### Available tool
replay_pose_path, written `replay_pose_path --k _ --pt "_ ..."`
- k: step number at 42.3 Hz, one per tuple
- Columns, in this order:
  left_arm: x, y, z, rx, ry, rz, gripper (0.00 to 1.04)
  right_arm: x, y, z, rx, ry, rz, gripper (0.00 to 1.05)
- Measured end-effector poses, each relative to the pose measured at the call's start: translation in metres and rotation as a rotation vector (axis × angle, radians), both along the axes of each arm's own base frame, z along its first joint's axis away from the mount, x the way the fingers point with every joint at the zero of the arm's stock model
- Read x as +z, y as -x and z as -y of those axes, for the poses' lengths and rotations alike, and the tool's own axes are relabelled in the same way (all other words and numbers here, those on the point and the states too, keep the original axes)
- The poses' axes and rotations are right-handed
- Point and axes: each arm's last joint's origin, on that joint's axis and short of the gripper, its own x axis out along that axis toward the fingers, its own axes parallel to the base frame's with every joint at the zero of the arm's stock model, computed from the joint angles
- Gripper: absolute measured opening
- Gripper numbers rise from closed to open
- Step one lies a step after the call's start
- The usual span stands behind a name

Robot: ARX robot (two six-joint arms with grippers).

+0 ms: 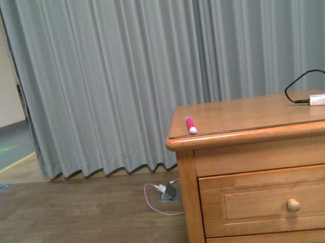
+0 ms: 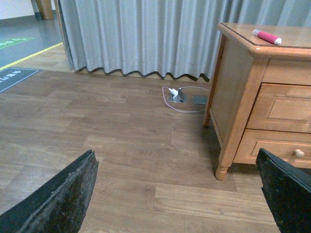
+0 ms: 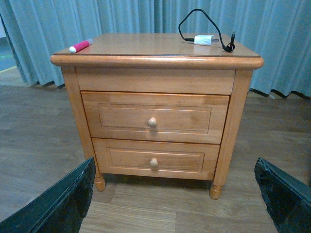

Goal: Place pink marker in drawer with both arms

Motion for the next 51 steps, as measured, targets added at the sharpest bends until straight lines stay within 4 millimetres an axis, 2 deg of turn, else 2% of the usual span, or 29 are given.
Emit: replay_pose_path --k 12,18,20,23,27,33,37,42,51 --pt "0.0 0.0 0.0 0.0 0.0 0.0 0.99 0.0 0.0 0.0 -0.001 0.0 -0.003 0.96" --pt "0.0 0.0 0.0 0.0 0.0 0.0 0.99 -0.003 -0.002 -0.001 -0.061 -0.08 -0.357 0.96" --pt "0.0 0.0 0.0 0.0 0.0 0.0 0.99 -0.006 -0.005 -0.003 -0.05 -0.096 -0.419 0.96" --pt "0.0 0.0 0.0 0.0 0.0 0.0 0.99 -0.002 -0.014 -0.009 -0.022 -0.093 -0.415 0.96" --pt "0.0 0.0 0.0 0.0 0.0 0.0 0.99 0.013 -0.038 -0.014 -0.01 -0.09 -0.363 0.96" --pt "0.0 0.0 0.0 0.0 0.0 0.0 0.99 0.019 -0.077 -0.025 0.04 -0.103 -0.366 0.96" --pt "0.0 0.0 0.0 0.0 0.0 0.0 0.99 0.015 -0.106 -0.033 0.042 -0.097 -0.395 0.96" --pt "0.0 0.0 0.0 0.0 0.0 0.0 0.99 0.004 -0.155 -0.046 0.036 -0.096 -0.432 0.96" --pt "0.0 0.0 0.0 0.0 0.0 0.0 0.99 -0.021 -0.234 -0.072 0.01 -0.081 -0.385 0.96"
